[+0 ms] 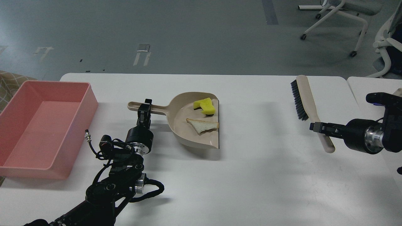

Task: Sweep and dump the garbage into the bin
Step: 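Move the brush away and set it down with the right gripper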

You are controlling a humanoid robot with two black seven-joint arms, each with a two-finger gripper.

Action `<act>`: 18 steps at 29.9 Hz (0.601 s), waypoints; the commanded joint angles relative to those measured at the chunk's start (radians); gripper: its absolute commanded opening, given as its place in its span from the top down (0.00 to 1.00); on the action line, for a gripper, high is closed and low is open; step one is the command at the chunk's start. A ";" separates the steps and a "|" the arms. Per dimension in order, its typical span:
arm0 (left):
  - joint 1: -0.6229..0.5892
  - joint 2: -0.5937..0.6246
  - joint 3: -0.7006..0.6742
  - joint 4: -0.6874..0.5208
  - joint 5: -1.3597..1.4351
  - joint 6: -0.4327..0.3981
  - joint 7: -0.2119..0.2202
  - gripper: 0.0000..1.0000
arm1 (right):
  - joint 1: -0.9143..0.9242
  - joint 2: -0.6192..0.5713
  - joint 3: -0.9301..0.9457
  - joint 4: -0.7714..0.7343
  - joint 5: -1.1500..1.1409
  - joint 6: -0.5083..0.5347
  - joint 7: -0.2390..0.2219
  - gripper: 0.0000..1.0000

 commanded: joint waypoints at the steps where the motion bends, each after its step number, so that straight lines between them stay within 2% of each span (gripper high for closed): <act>1: -0.010 0.002 -0.004 -0.002 -0.001 0.000 0.000 1.00 | -0.013 -0.056 -0.007 0.001 0.001 0.000 -0.004 1.00; 5: -0.022 0.001 -0.004 -0.002 -0.002 0.000 0.000 1.00 | -0.062 -0.114 -0.017 0.030 0.001 0.000 0.003 1.00; 18: -0.037 0.006 -0.003 -0.002 -0.012 0.000 0.000 1.00 | -0.157 -0.117 -0.021 0.041 -0.002 0.000 0.003 1.00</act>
